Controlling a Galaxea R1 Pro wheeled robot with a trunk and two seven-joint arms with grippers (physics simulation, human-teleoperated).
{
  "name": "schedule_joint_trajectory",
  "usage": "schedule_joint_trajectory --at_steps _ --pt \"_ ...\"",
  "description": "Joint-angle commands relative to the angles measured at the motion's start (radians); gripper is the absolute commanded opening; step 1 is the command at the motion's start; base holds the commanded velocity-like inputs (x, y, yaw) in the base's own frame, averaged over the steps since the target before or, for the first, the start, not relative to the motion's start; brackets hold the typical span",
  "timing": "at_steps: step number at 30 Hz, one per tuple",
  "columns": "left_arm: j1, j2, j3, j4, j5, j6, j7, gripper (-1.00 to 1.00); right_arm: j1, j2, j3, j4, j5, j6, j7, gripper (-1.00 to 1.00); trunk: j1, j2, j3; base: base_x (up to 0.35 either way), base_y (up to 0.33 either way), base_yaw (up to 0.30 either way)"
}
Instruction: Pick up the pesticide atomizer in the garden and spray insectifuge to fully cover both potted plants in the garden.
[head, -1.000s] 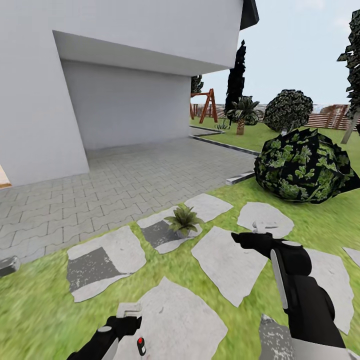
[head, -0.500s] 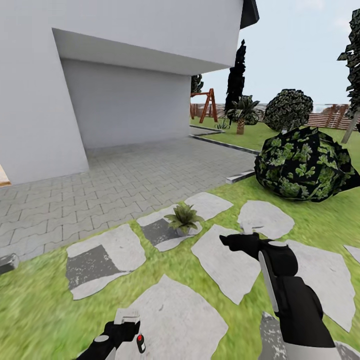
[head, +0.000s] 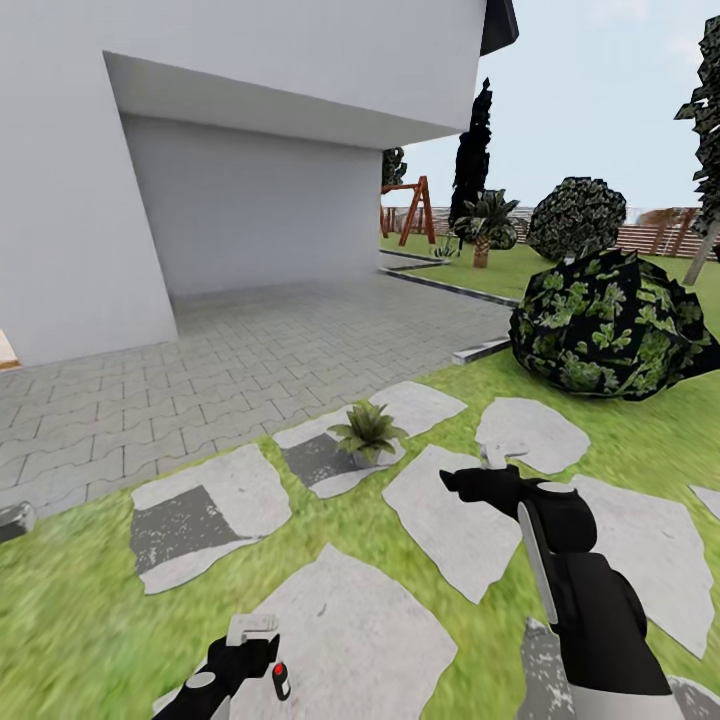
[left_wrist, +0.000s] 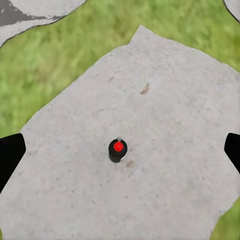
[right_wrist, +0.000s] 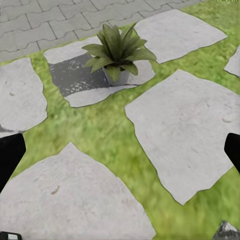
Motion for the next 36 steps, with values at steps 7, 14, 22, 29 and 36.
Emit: schedule_joint_trajectory --at_steps 7,14,22,29,36 --pt "-0.001 0.003 0.005 0.002 0.014 -0.007 0.003 1.00 0.000 -0.001 0.006 -0.001 0.010 -0.005 0.012 1.00 0.027 -0.050 -0.023 0.000 0.000 0.000" --pt "-0.001 0.004 0.009 0.002 0.015 -0.006 0.002 1.00 -0.005 -0.007 -0.019 -0.001 0.009 -0.055 0.014 1.00 0.054 -0.099 -0.045 0.000 0.000 0.000" --pt "-0.001 -0.002 0.009 0.002 0.015 -0.006 0.001 1.00 -0.007 -0.002 -0.103 -0.001 0.008 -0.124 0.015 1.00 0.084 -0.155 -0.070 0.000 0.000 0.000" --pt "-0.001 0.000 0.009 0.003 0.016 -0.006 -0.012 1.00 -0.125 -0.013 -0.135 -0.001 0.007 -0.079 0.016 1.00 0.111 -0.204 -0.092 0.000 0.000 0.000" --pt "-0.001 0.000 0.008 0.003 0.015 -0.006 -0.017 1.00 -0.212 -0.044 -0.174 -0.001 0.007 0.039 0.016 1.00 0.138 -0.253 -0.114 0.000 0.000 0.000"
